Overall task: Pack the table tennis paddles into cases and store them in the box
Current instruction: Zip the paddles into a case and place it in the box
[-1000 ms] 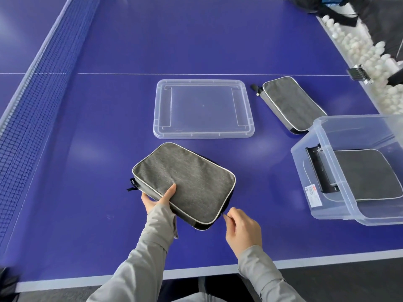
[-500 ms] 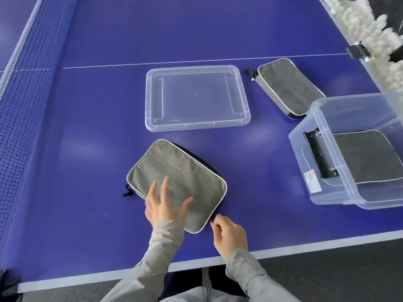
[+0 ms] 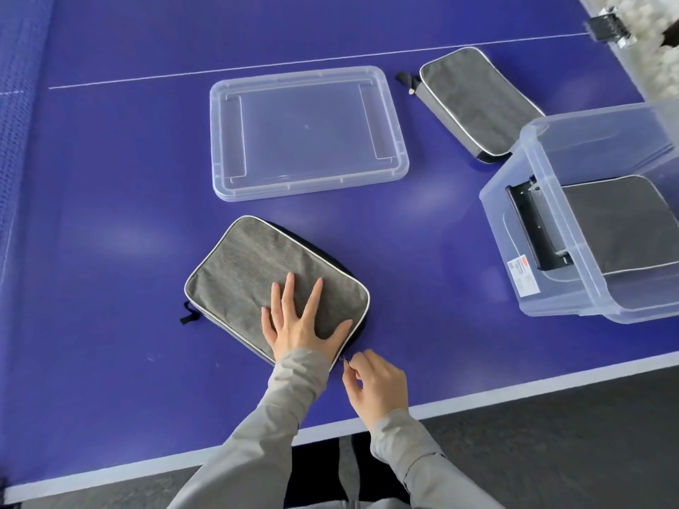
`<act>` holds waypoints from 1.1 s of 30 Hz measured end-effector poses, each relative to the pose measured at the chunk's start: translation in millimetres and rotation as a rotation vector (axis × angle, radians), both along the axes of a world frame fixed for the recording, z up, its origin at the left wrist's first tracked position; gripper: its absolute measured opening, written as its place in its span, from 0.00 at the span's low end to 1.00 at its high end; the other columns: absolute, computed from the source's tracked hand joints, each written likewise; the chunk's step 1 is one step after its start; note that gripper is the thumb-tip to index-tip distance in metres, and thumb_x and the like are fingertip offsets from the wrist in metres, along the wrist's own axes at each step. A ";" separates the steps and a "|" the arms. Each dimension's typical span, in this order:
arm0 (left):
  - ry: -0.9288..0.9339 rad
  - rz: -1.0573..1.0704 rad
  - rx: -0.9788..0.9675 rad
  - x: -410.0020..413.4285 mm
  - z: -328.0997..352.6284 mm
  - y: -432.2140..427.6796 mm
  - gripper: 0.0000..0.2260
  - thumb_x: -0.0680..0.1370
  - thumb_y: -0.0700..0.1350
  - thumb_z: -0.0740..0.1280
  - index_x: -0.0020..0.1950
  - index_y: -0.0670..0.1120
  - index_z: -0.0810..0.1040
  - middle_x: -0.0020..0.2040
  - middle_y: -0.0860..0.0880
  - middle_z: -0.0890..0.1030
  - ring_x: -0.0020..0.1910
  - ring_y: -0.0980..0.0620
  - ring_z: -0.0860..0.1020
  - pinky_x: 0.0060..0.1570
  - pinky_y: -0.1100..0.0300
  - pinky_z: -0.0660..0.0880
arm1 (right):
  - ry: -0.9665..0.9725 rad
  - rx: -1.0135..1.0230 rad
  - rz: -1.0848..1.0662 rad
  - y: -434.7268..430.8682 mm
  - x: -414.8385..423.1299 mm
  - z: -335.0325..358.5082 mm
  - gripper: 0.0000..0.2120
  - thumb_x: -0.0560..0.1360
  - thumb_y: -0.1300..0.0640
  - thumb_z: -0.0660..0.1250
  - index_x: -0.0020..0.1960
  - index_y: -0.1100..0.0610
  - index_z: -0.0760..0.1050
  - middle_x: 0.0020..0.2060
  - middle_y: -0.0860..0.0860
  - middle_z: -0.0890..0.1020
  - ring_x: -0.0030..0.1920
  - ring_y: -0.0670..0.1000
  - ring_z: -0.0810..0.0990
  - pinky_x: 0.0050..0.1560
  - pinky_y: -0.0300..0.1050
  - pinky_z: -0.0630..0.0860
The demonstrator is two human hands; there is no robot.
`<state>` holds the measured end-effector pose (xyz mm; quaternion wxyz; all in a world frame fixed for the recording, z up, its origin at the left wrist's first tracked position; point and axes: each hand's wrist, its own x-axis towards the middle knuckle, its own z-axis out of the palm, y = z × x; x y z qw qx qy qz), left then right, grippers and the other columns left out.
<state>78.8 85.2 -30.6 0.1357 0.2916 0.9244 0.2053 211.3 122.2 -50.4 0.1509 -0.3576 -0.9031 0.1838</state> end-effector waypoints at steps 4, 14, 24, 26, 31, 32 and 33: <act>0.008 0.020 0.011 2.3 -2.4 -1.1 0.35 0.64 0.66 0.70 0.70 0.62 0.66 0.77 0.52 0.56 0.77 0.50 0.48 0.73 0.50 0.43 | -0.001 0.089 -0.021 4.2 -3.5 -3.2 0.14 0.72 0.56 0.63 0.28 0.57 0.69 0.24 0.50 0.69 0.23 0.52 0.68 0.21 0.41 0.62; 0.011 0.031 0.039 3.8 -1.1 1.3 0.34 0.64 0.65 0.71 0.69 0.62 0.67 0.76 0.51 0.58 0.77 0.50 0.49 0.73 0.50 0.45 | 0.089 0.056 -0.015 12.9 -3.4 -10.0 0.14 0.73 0.60 0.64 0.29 0.60 0.70 0.24 0.52 0.69 0.22 0.53 0.67 0.17 0.43 0.65; 0.054 -0.095 -0.051 0.7 -3.2 -2.9 0.46 0.56 0.66 0.73 0.71 0.60 0.63 0.77 0.47 0.56 0.77 0.44 0.49 0.71 0.42 0.51 | 0.099 -0.099 0.017 27.6 0.0 -9.3 0.13 0.67 0.62 0.74 0.31 0.59 0.71 0.25 0.50 0.71 0.24 0.52 0.69 0.20 0.42 0.67; 0.063 -0.093 -0.070 0.7 -2.7 -1.6 0.45 0.55 0.64 0.74 0.71 0.60 0.64 0.76 0.47 0.57 0.76 0.44 0.49 0.71 0.42 0.52 | 0.099 -0.045 0.035 30.6 -1.8 -8.0 0.14 0.69 0.61 0.71 0.29 0.59 0.69 0.24 0.51 0.70 0.24 0.52 0.69 0.18 0.44 0.66; 0.062 -0.080 -0.071 4.4 -1.0 -0.3 0.43 0.55 0.62 0.75 0.70 0.60 0.67 0.76 0.47 0.58 0.77 0.45 0.51 0.71 0.45 0.50 | 0.114 0.037 0.043 30.5 -4.5 -4.9 0.19 0.77 0.59 0.57 0.26 0.58 0.66 0.22 0.51 0.67 0.23 0.51 0.67 0.18 0.43 0.60; 0.066 -0.081 -0.056 5.5 -0.8 -0.9 0.42 0.56 0.62 0.74 0.69 0.59 0.69 0.76 0.47 0.59 0.76 0.44 0.52 0.71 0.45 0.50 | 0.115 0.035 0.030 30.7 -4.7 -4.9 0.21 0.78 0.58 0.55 0.27 0.59 0.66 0.23 0.51 0.67 0.23 0.52 0.67 0.18 0.43 0.60; 0.076 -0.085 -0.044 6.3 -0.7 -1.3 0.41 0.56 0.61 0.73 0.69 0.59 0.70 0.76 0.46 0.61 0.76 0.43 0.53 0.70 0.44 0.51 | 0.123 0.023 0.002 34.1 -6.1 -4.4 0.20 0.78 0.59 0.55 0.27 0.59 0.66 0.23 0.52 0.68 0.23 0.53 0.68 0.18 0.43 0.61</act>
